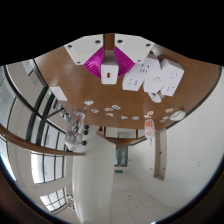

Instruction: Unplug charger

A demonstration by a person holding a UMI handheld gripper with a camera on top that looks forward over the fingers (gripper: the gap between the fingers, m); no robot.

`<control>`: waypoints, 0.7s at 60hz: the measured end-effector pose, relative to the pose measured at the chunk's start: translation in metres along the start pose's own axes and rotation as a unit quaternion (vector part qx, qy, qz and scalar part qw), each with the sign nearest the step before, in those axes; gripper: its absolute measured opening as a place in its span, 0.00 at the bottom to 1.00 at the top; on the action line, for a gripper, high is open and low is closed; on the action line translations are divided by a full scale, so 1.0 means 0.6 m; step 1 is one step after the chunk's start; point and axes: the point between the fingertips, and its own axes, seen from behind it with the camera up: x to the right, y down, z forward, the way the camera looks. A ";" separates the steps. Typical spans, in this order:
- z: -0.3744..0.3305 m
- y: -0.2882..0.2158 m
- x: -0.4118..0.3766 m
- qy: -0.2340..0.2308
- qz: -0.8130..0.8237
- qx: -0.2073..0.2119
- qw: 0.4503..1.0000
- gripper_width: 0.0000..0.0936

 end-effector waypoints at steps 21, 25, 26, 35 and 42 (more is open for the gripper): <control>0.016 0.015 0.024 0.016 0.006 -0.024 1.000 0.70; 0.004 0.011 0.037 0.030 -0.003 -0.018 0.999 0.87; 0.000 0.010 0.040 0.032 -0.005 -0.018 0.999 0.91; -0.061 -0.015 0.062 0.048 -0.010 0.011 0.999 0.91; -0.127 -0.027 0.057 0.042 0.004 0.034 0.999 0.91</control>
